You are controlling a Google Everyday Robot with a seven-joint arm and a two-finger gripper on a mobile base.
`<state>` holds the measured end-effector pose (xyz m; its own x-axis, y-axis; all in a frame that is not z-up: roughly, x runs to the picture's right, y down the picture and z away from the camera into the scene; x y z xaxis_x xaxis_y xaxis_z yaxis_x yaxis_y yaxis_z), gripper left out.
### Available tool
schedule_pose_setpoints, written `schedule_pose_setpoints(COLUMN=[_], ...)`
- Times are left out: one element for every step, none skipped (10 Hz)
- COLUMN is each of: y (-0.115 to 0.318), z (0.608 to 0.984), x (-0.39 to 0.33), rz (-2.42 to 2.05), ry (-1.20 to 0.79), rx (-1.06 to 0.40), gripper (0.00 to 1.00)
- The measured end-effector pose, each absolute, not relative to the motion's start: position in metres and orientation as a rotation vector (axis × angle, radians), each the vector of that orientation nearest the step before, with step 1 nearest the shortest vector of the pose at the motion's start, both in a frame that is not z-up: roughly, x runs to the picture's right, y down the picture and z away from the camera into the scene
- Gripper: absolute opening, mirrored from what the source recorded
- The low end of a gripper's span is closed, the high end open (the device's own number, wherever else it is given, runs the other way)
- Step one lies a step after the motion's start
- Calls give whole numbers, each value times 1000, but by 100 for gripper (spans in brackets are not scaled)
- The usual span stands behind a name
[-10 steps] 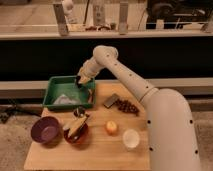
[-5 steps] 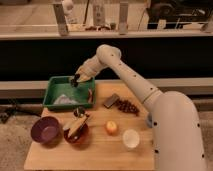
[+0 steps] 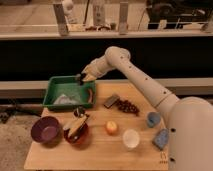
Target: Place brush in table surface
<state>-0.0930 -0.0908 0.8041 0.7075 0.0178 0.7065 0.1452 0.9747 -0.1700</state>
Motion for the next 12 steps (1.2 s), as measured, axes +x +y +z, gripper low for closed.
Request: schedule_pose_setpoints(y=[-85,-77,-71,-66,-65,-66,-68,-68,-67,-64,-61,-59], z=[802,796,791,784,776,766,755,749,747,747,750,753], x=[-94,-90,-83,-68,-52,-35,-17,-1,12,26,31,39], rz=[-76,-75,-69,-53,-35,-14,13,45,79,121,146,175], ry=[-784,-779,-774,-762,-750,-736,-719,-701,-688,-673,-665,-655], rx=[-231,-232,-228,-214,-190,-163,-133,-113,-100,-91,-91,-89], gripper=[0,0,0,0,0,0,0,0,0,0,0,0])
